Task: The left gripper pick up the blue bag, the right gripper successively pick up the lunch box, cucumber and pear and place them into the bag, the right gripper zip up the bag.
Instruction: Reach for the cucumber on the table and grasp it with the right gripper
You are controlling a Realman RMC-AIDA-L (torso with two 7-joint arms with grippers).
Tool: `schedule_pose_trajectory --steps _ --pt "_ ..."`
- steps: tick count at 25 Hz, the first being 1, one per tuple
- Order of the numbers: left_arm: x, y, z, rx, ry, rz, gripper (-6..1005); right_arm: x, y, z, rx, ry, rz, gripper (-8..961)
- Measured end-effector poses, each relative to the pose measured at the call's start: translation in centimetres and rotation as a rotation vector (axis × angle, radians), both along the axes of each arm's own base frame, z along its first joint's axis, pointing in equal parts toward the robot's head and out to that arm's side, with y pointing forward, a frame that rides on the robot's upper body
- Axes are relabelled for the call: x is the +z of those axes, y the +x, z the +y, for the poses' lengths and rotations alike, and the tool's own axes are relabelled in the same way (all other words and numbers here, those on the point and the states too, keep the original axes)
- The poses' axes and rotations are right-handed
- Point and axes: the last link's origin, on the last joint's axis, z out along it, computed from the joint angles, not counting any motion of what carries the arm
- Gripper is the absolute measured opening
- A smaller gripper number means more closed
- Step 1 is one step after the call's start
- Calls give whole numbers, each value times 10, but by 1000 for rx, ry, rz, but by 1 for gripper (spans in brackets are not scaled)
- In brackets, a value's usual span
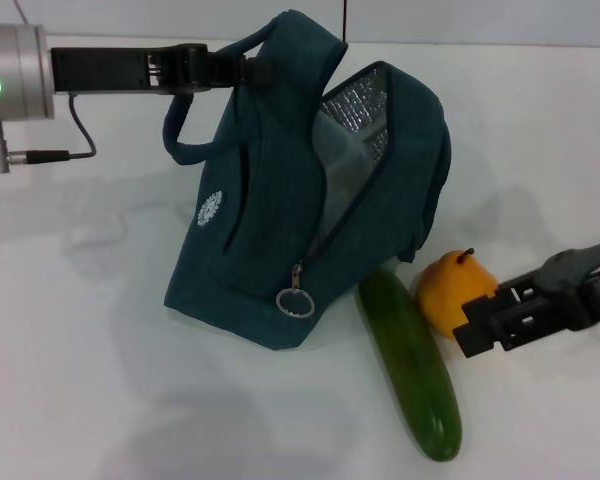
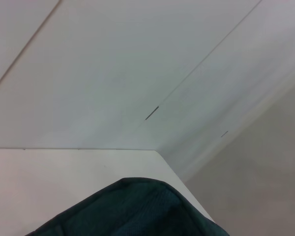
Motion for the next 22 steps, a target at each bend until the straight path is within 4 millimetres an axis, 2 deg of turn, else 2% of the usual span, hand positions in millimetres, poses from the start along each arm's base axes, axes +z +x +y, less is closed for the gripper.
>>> schedule_pose_trajectory --steps 7,14,22 --pt "0 -1 0 0 1 3 56 -5 -27 21 -132 -57 -216 617" --pt "-1 4 1 -12 -2 2 56 -26 -60 38 -166 -80 -410 618" --pt "-5 6 2 -17 1 -4 57 -45 -71 48 -206 -116 -460 620"
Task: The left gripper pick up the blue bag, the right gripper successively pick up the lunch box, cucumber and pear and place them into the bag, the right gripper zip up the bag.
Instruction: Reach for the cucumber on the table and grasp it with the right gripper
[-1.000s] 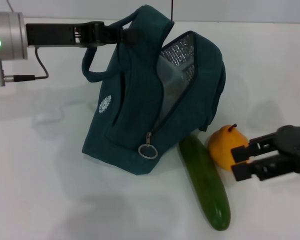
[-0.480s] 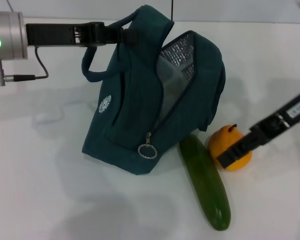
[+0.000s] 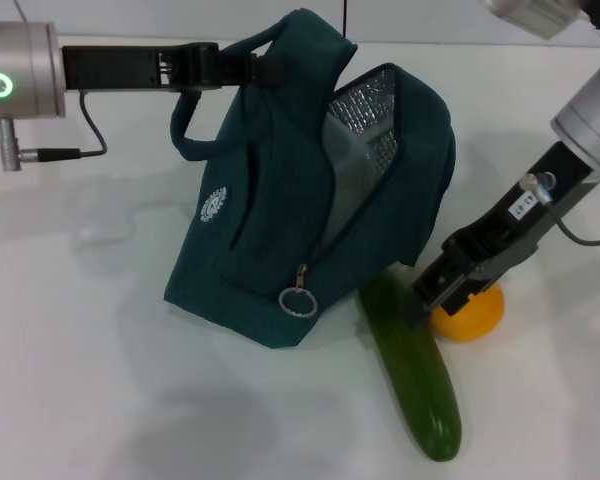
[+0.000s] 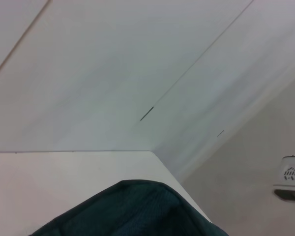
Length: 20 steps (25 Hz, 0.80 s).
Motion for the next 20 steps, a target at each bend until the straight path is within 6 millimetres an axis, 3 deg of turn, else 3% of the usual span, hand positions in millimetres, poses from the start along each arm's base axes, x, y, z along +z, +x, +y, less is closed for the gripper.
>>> schedule_pose_trajectory --steps 7,12,20 --pt "0 1 1 -3 3 0 56 -9 -2 3 -26 -25 -14 652" --pt "0 4 2 -10 5 1 56 -24 7 -1 -55 -63 -65 777" --pt "-1 3 2 -13 4 2 57 -38 9 -6 -5 -93 -154 780"
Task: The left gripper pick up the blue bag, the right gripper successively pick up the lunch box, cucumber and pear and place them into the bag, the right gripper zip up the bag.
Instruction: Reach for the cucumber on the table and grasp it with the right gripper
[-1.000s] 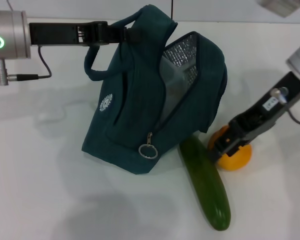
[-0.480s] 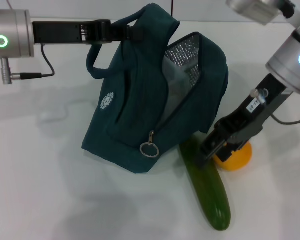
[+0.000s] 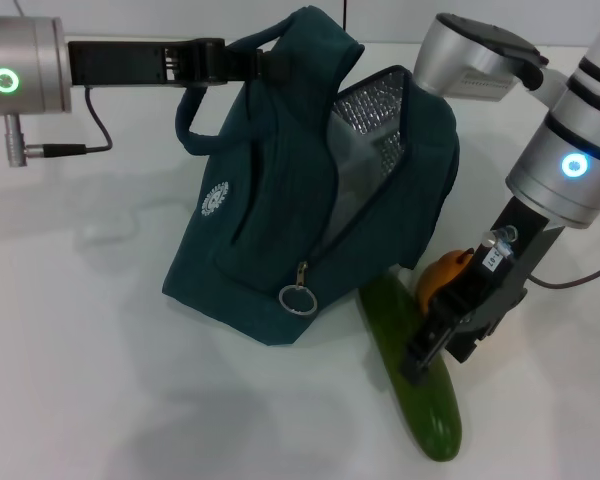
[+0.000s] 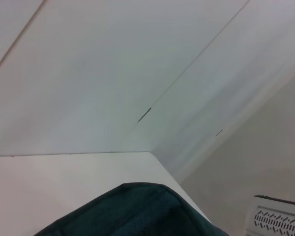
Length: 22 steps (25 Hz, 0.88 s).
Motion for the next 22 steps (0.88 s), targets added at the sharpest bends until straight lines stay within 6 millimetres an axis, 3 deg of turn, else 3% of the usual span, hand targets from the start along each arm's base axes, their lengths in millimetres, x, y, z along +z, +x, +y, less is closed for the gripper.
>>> schedule_pose_trajectory --steps 11,22 --pt "0 0 0 1 2 -2 56 -10 10 0 55 1 -90 780" --pt "-1 -5 -2 6 0 -5 57 -16 14 7 98 52 -74 781"
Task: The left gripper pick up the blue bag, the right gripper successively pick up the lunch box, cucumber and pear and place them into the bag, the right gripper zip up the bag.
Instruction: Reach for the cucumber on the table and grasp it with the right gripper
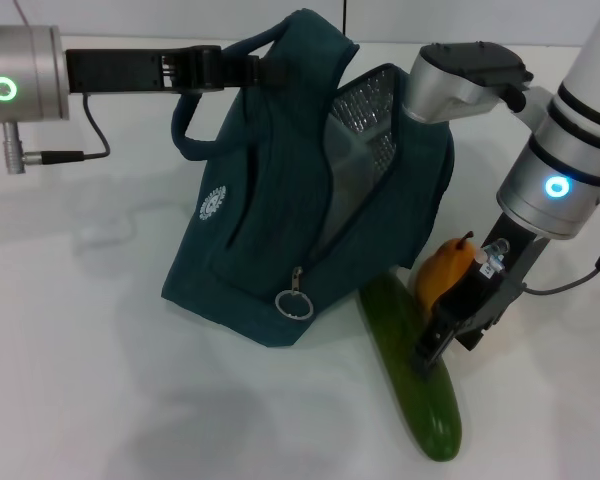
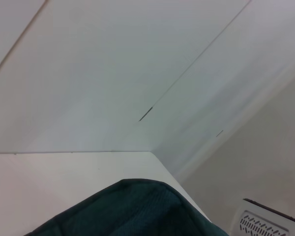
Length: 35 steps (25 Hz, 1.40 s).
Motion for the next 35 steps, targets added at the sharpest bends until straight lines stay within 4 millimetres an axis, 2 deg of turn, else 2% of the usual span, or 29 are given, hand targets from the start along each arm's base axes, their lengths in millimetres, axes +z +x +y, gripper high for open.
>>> schedule_pose_trajectory --steps 23,35 --pt "-1 0 0 -1 -2 -2 57 -13 -1 3 96 22 -31 774" --pt "-1 -2 -1 3 1 -5 57 -18 -11 8 141 48 -11 770"
